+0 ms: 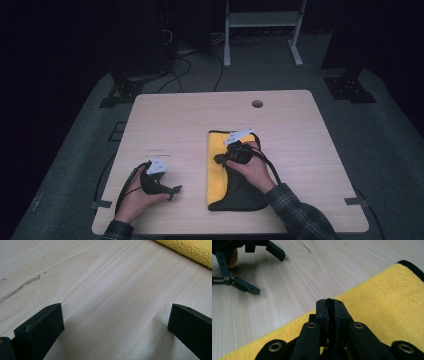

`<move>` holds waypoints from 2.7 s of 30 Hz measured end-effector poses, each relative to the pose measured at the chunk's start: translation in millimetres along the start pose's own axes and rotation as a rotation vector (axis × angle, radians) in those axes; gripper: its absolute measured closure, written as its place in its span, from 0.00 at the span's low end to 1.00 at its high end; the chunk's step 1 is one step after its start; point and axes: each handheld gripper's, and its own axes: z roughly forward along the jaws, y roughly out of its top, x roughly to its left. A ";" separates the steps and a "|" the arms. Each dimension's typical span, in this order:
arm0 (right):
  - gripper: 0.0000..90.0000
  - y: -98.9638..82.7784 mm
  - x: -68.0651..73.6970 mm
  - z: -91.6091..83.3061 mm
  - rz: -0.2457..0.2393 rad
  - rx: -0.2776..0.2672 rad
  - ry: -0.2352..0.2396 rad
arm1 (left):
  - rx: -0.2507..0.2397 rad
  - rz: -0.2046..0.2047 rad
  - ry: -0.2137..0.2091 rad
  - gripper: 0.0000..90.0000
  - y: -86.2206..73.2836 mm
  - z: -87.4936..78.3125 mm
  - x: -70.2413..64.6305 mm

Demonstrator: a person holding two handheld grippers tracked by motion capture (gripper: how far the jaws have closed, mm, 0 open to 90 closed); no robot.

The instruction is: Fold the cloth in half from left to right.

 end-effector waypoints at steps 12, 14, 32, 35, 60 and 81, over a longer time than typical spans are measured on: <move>0.93 -26.0 -3.1 -50.7 0.034 -0.007 -0.057 | 0.003 0.001 0.000 0.00 0.1 -0.2 0.1; 0.93 -32.1 -3.1 -57.8 0.039 -0.006 -0.063 | 0.003 0.000 0.000 0.00 0.1 -0.2 0.0; 0.93 -78.1 20.0 -103.2 0.045 0.017 -0.054 | 0.003 0.001 0.000 0.00 0.1 -0.2 0.0; 0.93 -84.5 23.9 -108.6 0.048 0.016 -0.054 | 0.003 0.000 0.000 0.00 0.1 -0.2 0.0; 0.58 -119.7 27.5 -137.3 0.078 -0.050 -0.073 | -0.001 -0.002 0.002 0.00 0.1 0.0 -0.3; 0.49 -92.7 -39.8 -134.6 0.121 -0.101 -0.234 | 0.002 0.004 -0.002 0.00 1.1 0.3 -0.1</move>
